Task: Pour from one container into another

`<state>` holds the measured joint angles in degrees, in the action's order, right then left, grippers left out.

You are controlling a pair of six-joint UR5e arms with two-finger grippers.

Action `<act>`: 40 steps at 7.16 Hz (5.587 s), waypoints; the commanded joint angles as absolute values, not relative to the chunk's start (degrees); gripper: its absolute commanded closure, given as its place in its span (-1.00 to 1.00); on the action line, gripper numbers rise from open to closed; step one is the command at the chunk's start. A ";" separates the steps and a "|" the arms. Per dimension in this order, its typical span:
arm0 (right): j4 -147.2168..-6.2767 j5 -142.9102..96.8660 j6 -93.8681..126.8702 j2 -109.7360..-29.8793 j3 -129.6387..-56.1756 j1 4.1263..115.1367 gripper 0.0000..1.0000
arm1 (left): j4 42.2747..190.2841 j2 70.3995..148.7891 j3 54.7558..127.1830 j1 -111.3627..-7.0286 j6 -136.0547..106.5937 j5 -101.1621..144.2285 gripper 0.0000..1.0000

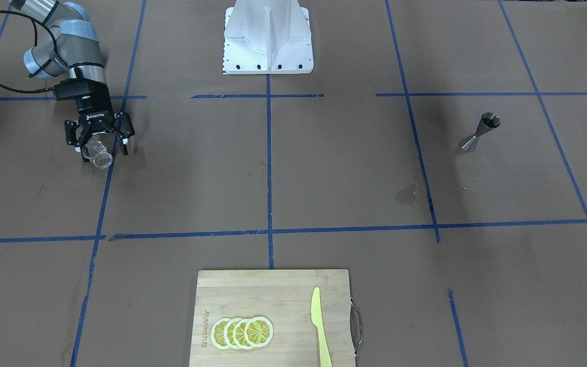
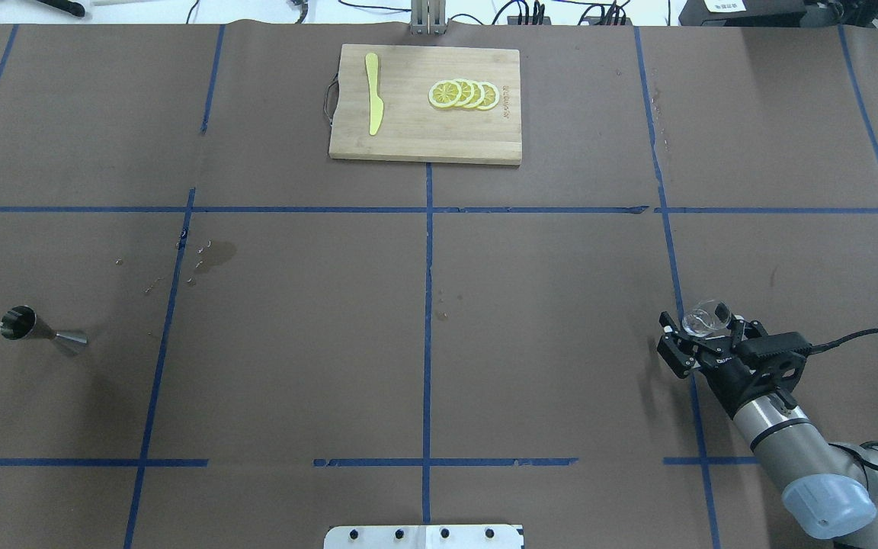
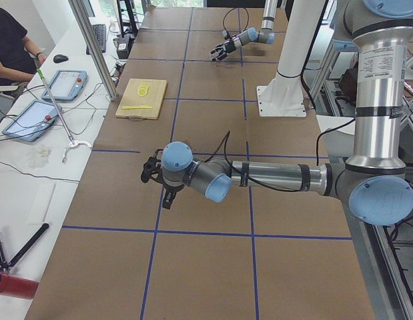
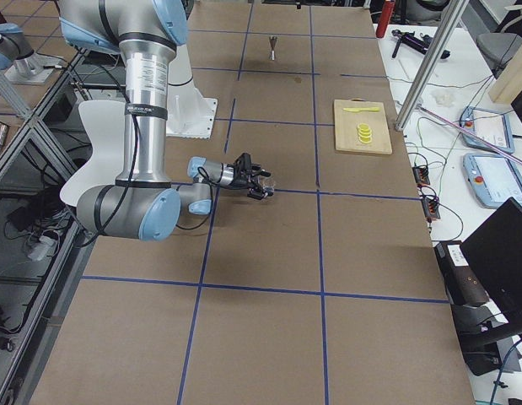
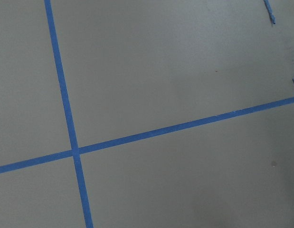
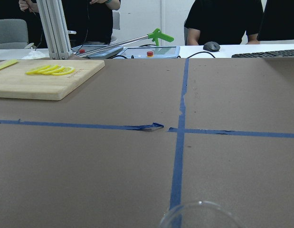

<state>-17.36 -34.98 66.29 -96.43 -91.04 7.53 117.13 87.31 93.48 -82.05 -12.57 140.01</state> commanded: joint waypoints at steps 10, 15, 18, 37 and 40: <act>-11.25 -56.28 68.63 -115.80 -105.35 5.10 -1.00 | 117.16 86.66 94.48 -82.09 -12.66 140.01 -1.00; -13.35 -97.60 66.03 -118.06 -101.27 34.16 -1.00 | 117.25 86.75 93.78 -81.91 -12.49 131.41 -1.00; -25.69 -112.81 46.74 -112.78 -98.35 54.52 -1.00 | 116.54 87.10 88.54 -83.13 -2.14 130.51 -1.00; -88.07 -137.46 0.53 -103.44 -104.15 87.28 -1.00 | 102.13 76.65 103.80 -87.71 -2.02 138.96 -1.00; -88.07 -135.71 0.35 -102.83 -104.67 87.28 -1.00 | 101.95 76.64 101.70 -87.28 -2.02 138.96 -1.00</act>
<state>-88.07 -136.70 0.39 -103.04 -104.20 87.28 101.99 76.58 102.86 -87.49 -2.02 138.95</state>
